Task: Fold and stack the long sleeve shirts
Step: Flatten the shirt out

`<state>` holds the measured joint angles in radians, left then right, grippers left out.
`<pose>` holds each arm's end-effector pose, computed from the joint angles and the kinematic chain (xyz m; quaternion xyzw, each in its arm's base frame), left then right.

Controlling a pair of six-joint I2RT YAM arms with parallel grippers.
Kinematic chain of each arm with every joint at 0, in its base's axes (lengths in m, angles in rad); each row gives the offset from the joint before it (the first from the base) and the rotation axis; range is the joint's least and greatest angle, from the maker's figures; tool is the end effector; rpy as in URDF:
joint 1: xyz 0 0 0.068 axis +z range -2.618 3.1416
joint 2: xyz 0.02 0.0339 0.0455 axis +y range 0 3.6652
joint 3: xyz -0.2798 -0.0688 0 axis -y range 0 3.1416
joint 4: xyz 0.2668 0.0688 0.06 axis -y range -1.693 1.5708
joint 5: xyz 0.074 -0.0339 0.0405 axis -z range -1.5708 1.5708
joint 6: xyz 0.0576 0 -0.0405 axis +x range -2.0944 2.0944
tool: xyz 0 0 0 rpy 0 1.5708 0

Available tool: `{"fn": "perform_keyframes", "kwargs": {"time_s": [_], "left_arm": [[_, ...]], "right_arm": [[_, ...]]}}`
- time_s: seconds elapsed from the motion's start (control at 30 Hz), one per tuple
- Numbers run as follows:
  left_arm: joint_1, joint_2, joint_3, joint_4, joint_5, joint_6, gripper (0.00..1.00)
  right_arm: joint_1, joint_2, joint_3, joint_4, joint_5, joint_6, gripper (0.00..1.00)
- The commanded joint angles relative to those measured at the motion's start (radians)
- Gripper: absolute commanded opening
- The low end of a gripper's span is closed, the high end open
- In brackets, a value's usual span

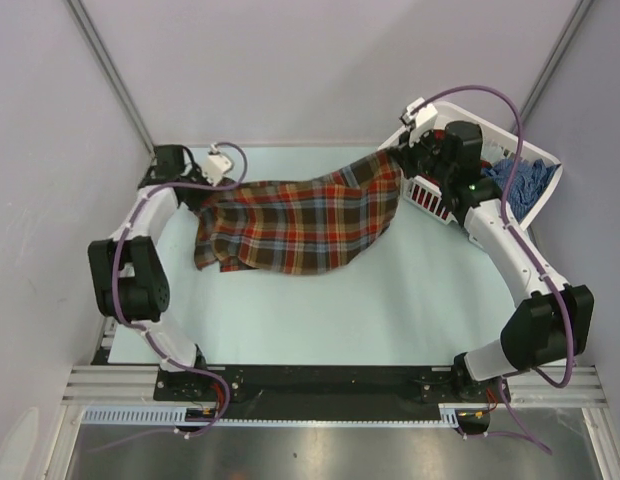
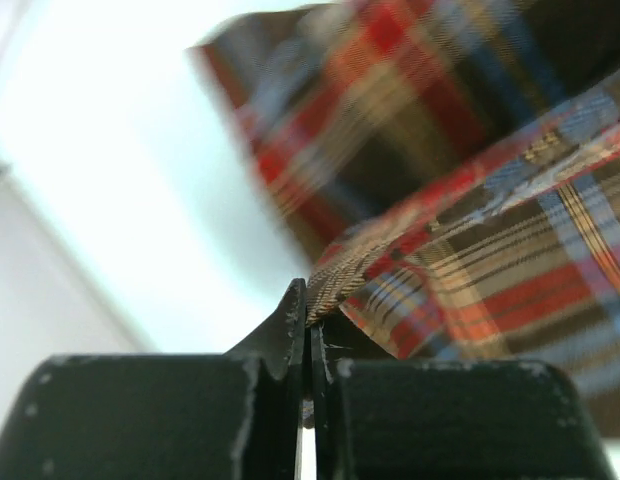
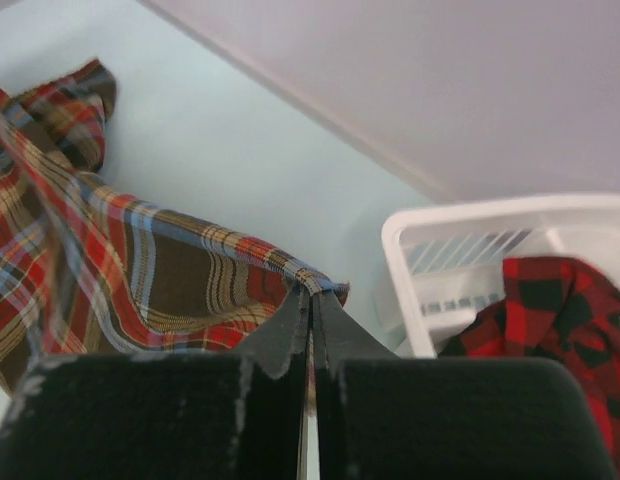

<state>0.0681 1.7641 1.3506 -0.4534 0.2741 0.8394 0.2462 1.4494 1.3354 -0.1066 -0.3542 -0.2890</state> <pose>0.4260 0.0134 0.2371 0.3934 0.8439 0.0344 0.3632 0.3665 0.1127 0.3925 -0.3094 0.7120 0.1243 0.6180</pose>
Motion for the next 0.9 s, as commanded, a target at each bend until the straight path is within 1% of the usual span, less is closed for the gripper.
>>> {"fn": "perform_keyframes", "kwargs": {"time_s": [0.0, 0.03, 0.07, 0.13, 0.2, 0.27, 0.37, 0.43, 0.5, 0.53, 0.57, 0.67, 0.73, 0.87], "left_arm": [[0.082, -0.256, 0.184, -0.157, 0.025, -0.034, 0.0], [0.096, -0.285, 0.208, -0.177, 0.027, -0.037, 0.0], [0.116, -0.317, 0.231, -0.214, 0.017, -0.037, 0.0], [0.134, -0.403, 0.284, -0.225, 0.001, -0.052, 0.0], [0.148, -0.487, 0.308, -0.22, -0.033, -0.068, 0.0], [0.15, -0.535, 0.317, -0.217, -0.053, -0.088, 0.0], [0.151, -0.623, 0.331, -0.223, -0.094, -0.112, 0.0], [0.151, -0.684, 0.338, -0.24, -0.119, -0.118, 0.0], [0.151, -0.738, 0.328, -0.255, -0.139, -0.137, 0.0], [0.151, -0.802, 0.318, -0.258, -0.156, -0.141, 0.0], [0.151, -0.831, 0.306, -0.255, -0.167, -0.157, 0.0], [0.151, -0.926, 0.338, -0.268, -0.19, -0.195, 0.0], [0.151, -0.956, 0.363, -0.261, -0.191, -0.213, 0.0], [0.151, -0.959, 0.441, -0.274, -0.197, -0.223, 0.0]], "right_arm": [[-0.007, 0.022, 0.184, 0.084, 0.006, 0.007, 0.0], [-0.007, 0.031, 0.268, 0.079, 0.006, 0.022, 0.0], [-0.005, 0.052, 0.31, 0.076, 0.004, 0.03, 0.0], [-0.002, 0.069, 0.437, 0.058, 0.007, 0.047, 0.0], [0.008, 0.081, 0.514, 0.045, 0.014, 0.065, 0.0], [0.013, 0.083, 0.601, 0.036, 0.026, 0.071, 0.0], [0.028, 0.066, 0.663, -0.011, 0.035, 0.074, 0.0], [0.045, 0.02, 0.665, -0.034, 0.049, 0.067, 0.0], [0.056, -0.03, 0.633, -0.054, 0.06, 0.059, 0.0], [0.067, -0.088, 0.619, -0.057, 0.07, 0.059, 0.0], [0.074, -0.118, 0.605, -0.07, 0.075, 0.06, 0.0], [0.126, -0.219, 0.587, -0.096, 0.115, 0.054, 0.0], [0.16, -0.268, 0.593, -0.091, 0.159, 0.045, 0.0], [0.174, -0.282, 0.617, -0.128, 0.172, 0.028, 0.0]]}}
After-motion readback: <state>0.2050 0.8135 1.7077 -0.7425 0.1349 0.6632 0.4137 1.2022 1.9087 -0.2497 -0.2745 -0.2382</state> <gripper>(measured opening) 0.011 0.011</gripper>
